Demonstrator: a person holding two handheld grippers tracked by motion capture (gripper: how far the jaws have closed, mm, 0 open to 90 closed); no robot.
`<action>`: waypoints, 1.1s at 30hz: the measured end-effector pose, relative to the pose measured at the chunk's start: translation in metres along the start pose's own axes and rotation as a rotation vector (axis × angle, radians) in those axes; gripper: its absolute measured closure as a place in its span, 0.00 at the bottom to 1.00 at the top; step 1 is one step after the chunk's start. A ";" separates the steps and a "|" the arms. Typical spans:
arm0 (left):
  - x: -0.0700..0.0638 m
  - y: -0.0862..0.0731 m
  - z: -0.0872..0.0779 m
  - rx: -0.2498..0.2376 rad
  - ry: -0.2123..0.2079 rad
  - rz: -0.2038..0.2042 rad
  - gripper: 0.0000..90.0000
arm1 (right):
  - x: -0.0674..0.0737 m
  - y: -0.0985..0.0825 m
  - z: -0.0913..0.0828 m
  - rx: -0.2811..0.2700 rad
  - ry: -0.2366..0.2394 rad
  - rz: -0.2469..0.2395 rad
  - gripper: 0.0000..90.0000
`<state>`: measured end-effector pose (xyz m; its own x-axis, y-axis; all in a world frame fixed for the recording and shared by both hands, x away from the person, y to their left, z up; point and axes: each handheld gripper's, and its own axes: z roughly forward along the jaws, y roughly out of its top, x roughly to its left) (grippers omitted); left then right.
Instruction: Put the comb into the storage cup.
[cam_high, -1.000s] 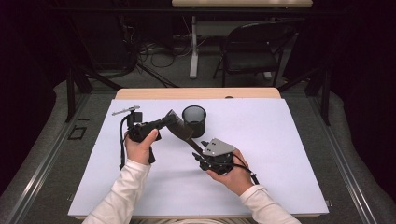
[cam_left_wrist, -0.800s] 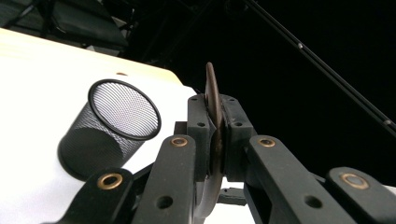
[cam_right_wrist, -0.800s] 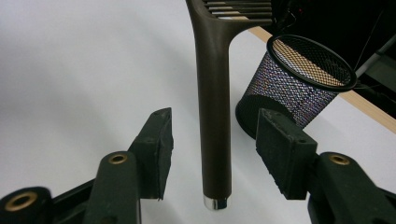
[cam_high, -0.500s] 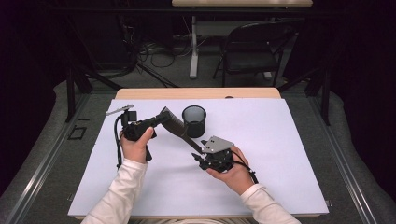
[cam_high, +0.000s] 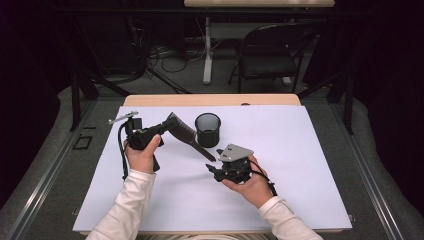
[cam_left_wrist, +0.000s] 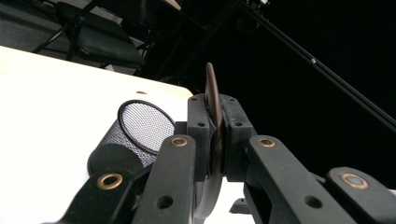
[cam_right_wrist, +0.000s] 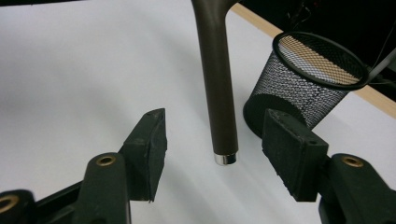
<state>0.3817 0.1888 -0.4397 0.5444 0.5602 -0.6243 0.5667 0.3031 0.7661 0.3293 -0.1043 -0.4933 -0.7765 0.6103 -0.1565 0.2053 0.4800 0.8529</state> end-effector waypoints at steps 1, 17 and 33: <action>0.000 0.000 0.000 -0.004 0.000 -0.001 0.94 | -0.001 0.000 0.000 -0.009 -0.004 0.002 0.45; 0.003 0.004 -0.006 -0.023 0.013 0.001 0.94 | -0.015 0.000 -0.007 -0.052 -0.036 0.078 0.30; 0.007 0.007 -0.011 -0.039 0.019 -0.009 0.94 | -0.016 0.001 -0.008 -0.034 -0.026 0.102 0.17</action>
<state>0.3829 0.2034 -0.4368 0.5275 0.5718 -0.6283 0.5468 0.3375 0.7662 0.3368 -0.1188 -0.4857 -0.7370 0.6712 -0.0799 0.2621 0.3928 0.8815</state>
